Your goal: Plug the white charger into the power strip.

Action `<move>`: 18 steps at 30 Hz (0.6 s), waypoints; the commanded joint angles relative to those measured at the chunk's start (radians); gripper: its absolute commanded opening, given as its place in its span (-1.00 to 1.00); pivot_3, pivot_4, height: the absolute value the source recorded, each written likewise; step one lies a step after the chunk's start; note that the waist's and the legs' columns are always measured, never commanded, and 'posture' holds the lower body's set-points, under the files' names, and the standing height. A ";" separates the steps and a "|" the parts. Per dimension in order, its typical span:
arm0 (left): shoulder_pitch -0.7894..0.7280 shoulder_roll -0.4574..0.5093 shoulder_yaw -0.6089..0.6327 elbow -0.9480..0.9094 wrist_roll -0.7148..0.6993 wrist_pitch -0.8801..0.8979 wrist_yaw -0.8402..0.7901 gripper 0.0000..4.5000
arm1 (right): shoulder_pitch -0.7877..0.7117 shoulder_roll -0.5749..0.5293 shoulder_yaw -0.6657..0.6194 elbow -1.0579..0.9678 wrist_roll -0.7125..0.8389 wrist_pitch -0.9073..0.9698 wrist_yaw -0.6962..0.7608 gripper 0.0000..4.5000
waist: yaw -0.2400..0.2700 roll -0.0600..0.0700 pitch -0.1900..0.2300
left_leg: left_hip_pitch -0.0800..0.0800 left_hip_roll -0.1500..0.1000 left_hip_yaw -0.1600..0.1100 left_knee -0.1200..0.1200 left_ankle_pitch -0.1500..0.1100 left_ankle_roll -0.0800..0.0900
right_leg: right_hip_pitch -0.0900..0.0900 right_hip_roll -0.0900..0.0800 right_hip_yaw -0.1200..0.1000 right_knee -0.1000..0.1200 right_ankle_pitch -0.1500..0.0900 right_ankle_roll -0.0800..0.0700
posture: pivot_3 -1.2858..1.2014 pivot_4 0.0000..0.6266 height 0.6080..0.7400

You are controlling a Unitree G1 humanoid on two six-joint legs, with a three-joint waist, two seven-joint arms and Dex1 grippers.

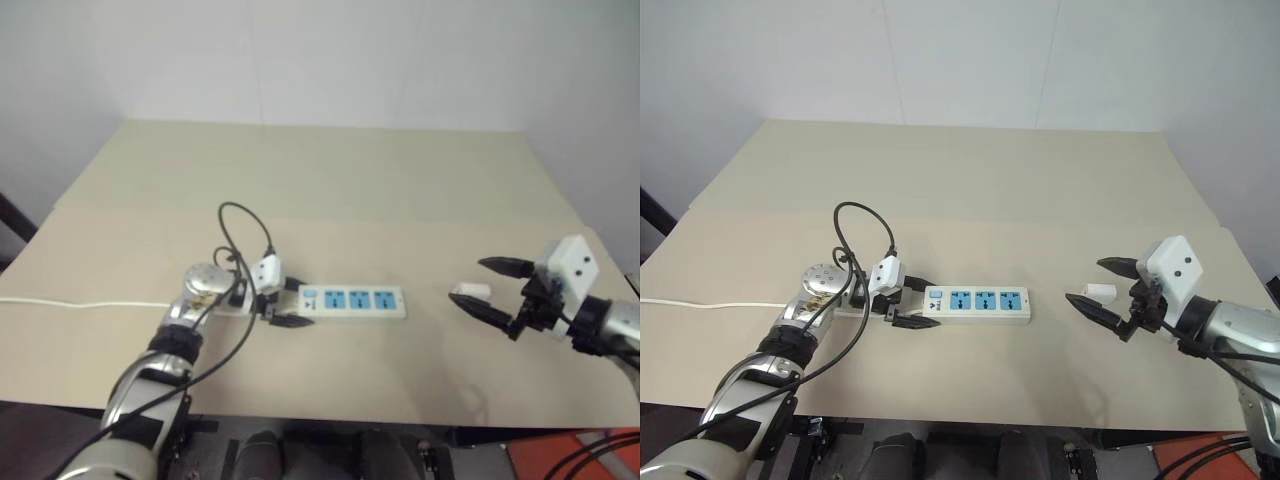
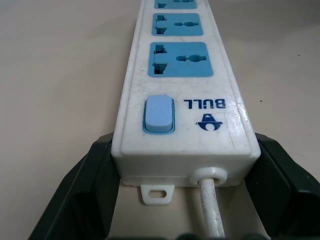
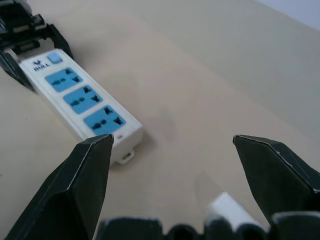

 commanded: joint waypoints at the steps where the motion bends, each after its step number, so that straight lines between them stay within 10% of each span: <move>1: -0.022 -0.013 -0.026 0.014 0.006 0.009 -0.026 0.45 | -0.087 -0.096 0.029 0.129 -0.048 -0.069 0.099 1.00 | -0.001 0.000 0.000 | 0.000 0.000 0.000 0.000 0.000 0.000 | 0.000 0.000 0.000 0.000 0.000 0.000 | 0.03 -0.52 1.00; 18: -0.046 -0.040 -0.033 0.063 0.019 -0.001 -0.014 0.45 | -0.563 -0.261 0.481 0.589 -0.371 -0.236 0.478 1.00 | 0.001 0.004 -0.002 | 0.000 -0.001 0.000 0.001 0.000 0.000 | -0.001 -0.001 0.000 0.000 0.000 0.001 | 0.03 -0.52 1.00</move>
